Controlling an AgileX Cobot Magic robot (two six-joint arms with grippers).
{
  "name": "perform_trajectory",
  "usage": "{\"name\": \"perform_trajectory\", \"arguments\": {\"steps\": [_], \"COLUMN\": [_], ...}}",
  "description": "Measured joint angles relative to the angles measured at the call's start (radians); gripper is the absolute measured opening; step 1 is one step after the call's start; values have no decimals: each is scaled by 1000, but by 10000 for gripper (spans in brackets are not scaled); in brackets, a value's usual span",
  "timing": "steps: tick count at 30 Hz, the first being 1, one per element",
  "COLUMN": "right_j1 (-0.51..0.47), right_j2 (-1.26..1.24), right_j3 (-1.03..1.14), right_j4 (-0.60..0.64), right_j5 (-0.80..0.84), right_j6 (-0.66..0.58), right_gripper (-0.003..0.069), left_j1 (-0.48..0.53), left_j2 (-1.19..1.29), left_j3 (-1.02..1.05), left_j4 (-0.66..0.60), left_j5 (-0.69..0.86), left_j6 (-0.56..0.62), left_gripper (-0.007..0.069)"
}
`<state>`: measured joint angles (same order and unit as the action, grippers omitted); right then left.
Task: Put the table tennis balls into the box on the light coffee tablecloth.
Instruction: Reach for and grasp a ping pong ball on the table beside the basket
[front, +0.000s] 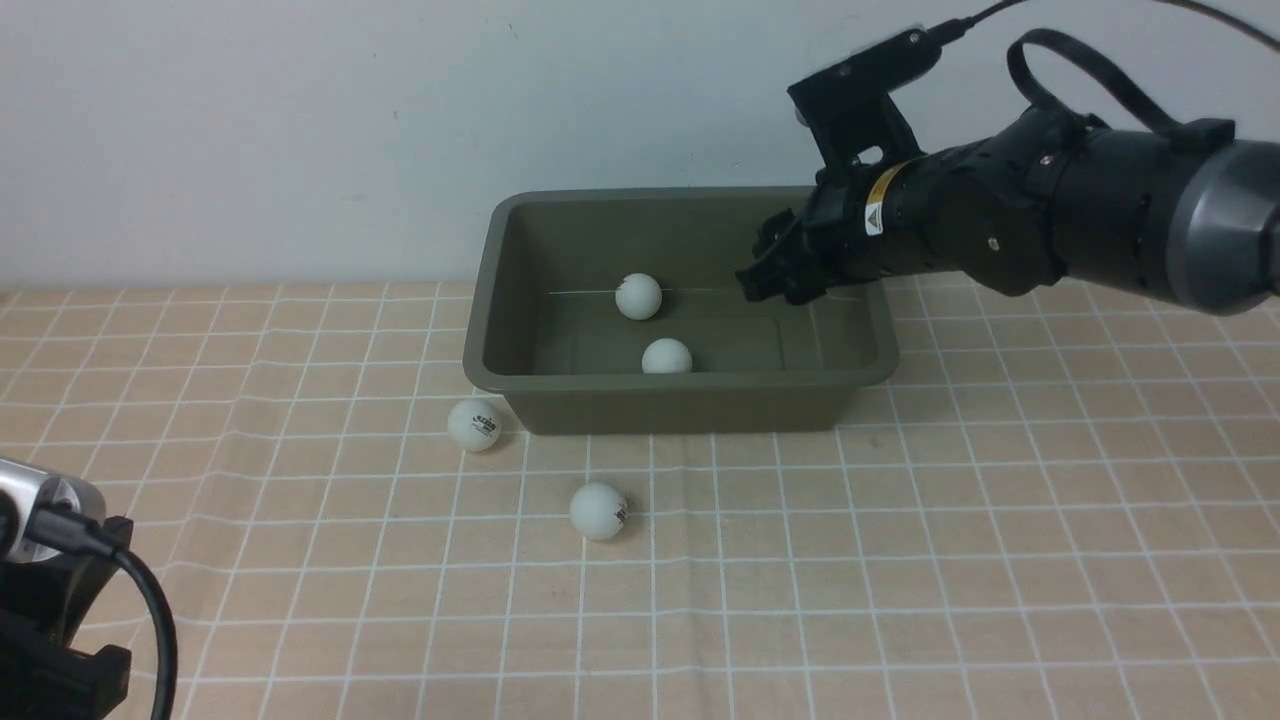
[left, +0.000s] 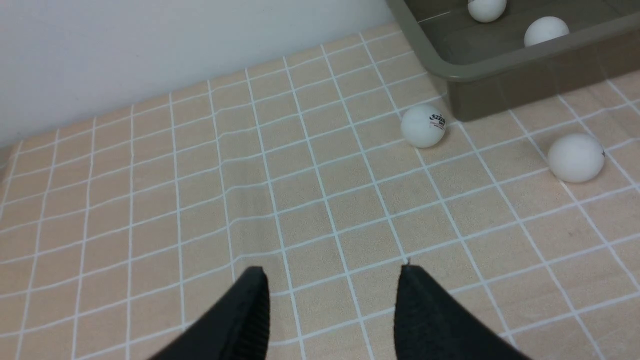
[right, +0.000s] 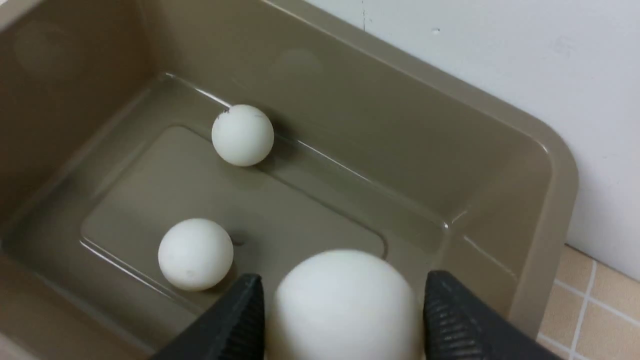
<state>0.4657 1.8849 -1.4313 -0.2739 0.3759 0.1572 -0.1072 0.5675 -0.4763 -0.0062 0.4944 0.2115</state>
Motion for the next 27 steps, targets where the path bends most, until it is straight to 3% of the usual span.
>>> {"name": "perform_trajectory", "arguments": {"steps": [11,21,27], "right_j1": [0,-115,-170], "right_j2": [3,-206,-340], "right_j3": [0,0,0], "right_j4": [-57,-293,-308], "right_j5": [-22,-11,34], "right_j6": [7,261,265], "right_gripper": [398,398,396], "left_j1": [0,0,0], "left_j2": [0,0,0], "left_j3": [0,0,0], "left_j4": [0,-2,-18], "left_j5": [0,0,0], "left_j6": [0,0,0], "left_gripper": [314,314,314]}}
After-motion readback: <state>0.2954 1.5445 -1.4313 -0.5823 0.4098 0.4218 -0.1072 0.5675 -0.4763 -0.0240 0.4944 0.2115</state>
